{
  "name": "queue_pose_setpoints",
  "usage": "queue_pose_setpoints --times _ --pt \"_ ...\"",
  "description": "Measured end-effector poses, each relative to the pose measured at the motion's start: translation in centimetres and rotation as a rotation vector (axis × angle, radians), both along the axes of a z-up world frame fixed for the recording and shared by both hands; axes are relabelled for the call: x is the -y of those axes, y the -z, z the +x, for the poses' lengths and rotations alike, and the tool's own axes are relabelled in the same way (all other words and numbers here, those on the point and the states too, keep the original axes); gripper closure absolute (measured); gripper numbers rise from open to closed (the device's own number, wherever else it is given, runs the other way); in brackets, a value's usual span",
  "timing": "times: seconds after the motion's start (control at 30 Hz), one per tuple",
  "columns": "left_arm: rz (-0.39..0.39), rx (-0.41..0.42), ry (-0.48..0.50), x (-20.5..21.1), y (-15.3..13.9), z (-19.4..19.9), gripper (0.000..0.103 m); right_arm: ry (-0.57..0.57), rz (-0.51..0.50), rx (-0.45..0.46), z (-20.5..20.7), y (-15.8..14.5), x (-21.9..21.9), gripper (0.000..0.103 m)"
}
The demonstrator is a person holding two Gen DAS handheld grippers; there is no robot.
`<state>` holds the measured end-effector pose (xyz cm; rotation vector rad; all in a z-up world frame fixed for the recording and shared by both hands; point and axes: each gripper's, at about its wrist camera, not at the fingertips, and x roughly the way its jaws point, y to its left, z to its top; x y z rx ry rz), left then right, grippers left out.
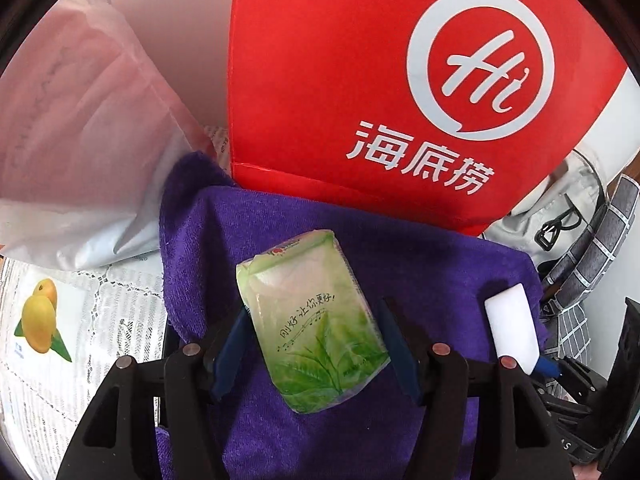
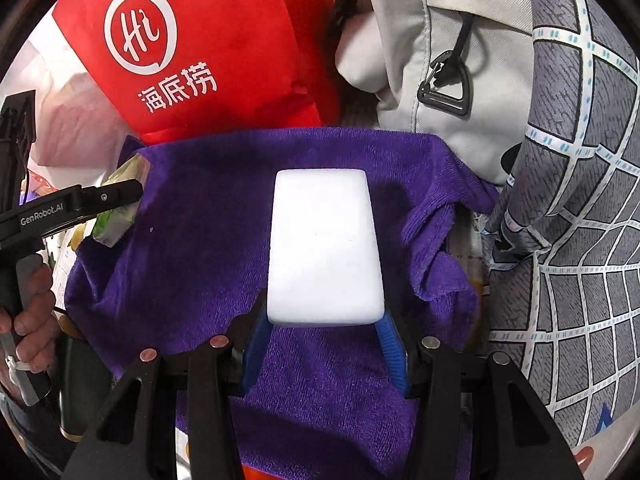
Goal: Organize soft objects
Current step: 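Lower and release the sponge from the right tool while the left tool releases the green pack onto the towel, then grasp the white knotted cloth with the right tool while the left tool grasps the yellow pouch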
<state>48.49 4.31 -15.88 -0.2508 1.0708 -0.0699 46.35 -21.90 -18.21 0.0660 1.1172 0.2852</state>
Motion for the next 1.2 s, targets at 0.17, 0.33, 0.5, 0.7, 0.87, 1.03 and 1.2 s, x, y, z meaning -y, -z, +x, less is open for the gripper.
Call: queue_pose_setpoints --times 0.17,0.33,0.5,0.7,0.87,1.03,1.2 --pt "-0.001 0.006 -0.008 -0.1 -0.2 0.4 0.020 -0.003 -0.003 -0.003 0.2 -0.2 -0.2 0.030" --pt "0.033 0.035 0.003 0.2 -1.7 -0.3 0.019 0.018 0.076 0.034 -0.4 -1.3 0.3 0.030" --pt "0.042 0.088 0.014 0.7 -4.3 -2.2 0.019 0.052 0.090 0.115 -2.8 -3.9 0.5 0.030" --pt "0.005 0.172 0.051 0.7 -8.5 -7.5 0.019 0.038 0.102 0.144 -9.3 -6.0 0.2 0.030" --pt "-0.008 0.192 0.077 0.7 -10.4 -13.5 0.019 0.037 0.062 0.168 -16.4 -6.9 0.4 0.042" --pt "0.003 0.190 0.053 -0.2 -10.2 -19.0 0.019 -0.036 0.111 0.166 -23.1 -6.8 -0.7 0.043" --pt "-0.008 0.166 0.038 -0.9 -8.7 -23.1 0.019 -0.134 0.096 0.151 -28.7 -4.1 -3.2 0.043"
